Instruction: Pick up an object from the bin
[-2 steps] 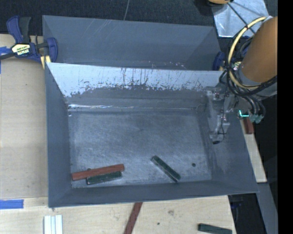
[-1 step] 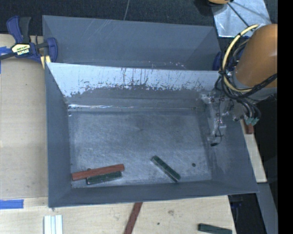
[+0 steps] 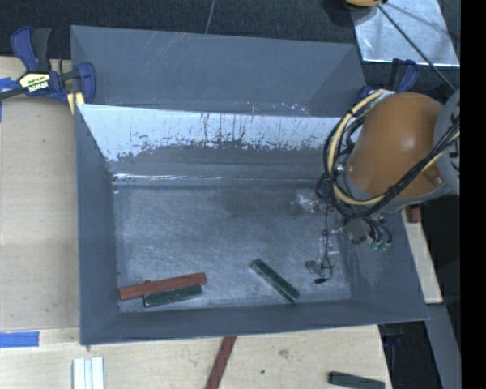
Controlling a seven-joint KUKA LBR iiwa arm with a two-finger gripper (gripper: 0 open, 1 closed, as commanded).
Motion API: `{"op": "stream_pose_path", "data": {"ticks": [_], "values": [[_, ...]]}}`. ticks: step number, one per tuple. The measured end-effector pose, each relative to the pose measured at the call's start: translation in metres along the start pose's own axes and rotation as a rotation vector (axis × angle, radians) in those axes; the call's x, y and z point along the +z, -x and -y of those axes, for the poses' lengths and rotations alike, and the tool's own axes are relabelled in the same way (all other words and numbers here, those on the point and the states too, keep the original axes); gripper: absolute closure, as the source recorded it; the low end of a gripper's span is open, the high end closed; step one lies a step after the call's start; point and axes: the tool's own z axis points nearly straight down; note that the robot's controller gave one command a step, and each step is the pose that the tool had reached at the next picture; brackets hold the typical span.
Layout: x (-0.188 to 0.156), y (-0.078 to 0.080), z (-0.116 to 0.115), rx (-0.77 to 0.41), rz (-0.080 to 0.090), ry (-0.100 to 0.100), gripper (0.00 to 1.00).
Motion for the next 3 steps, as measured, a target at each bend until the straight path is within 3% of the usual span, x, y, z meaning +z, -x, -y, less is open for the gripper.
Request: {"op": "stream_pose_path", "data": {"ticks": [1,2,3], "values": [[0.046,-0.009,0.013,0.042,0.001,0.005,0.0],[0.067,-0.023,0.038,0.001,-0.005,-0.005,0.0],[0.084,-0.017,-0.034,0.219,-0.006,0.001,1.0]]}}
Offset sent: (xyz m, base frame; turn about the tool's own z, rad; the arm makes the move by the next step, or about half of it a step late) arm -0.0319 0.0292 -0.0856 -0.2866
